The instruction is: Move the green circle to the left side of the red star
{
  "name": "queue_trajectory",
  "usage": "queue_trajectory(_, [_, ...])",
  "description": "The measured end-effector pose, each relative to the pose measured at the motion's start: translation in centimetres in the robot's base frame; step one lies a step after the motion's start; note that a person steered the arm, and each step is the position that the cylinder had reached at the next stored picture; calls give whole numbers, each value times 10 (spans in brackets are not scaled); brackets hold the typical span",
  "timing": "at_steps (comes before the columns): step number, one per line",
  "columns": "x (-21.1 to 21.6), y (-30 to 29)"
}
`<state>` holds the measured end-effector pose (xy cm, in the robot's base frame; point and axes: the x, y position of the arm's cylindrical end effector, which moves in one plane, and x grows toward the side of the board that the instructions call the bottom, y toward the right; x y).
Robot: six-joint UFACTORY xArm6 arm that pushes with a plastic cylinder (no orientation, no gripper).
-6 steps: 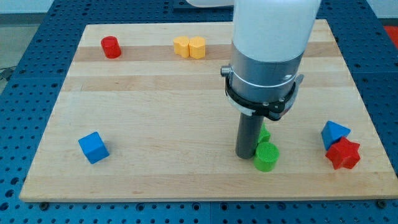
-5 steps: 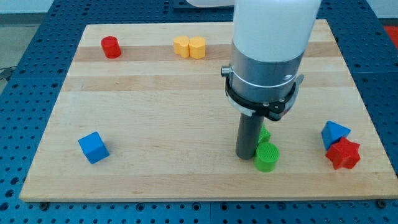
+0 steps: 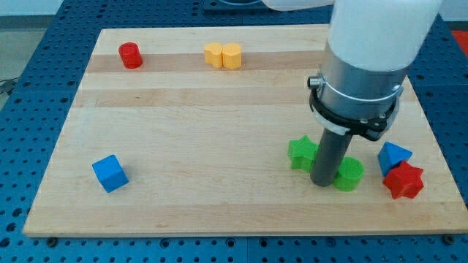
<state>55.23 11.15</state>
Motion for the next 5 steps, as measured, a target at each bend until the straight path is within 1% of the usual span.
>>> queue_trajectory(1, [3,5])
queue_trajectory(2, [14,30])
queue_trajectory(5, [14,40])
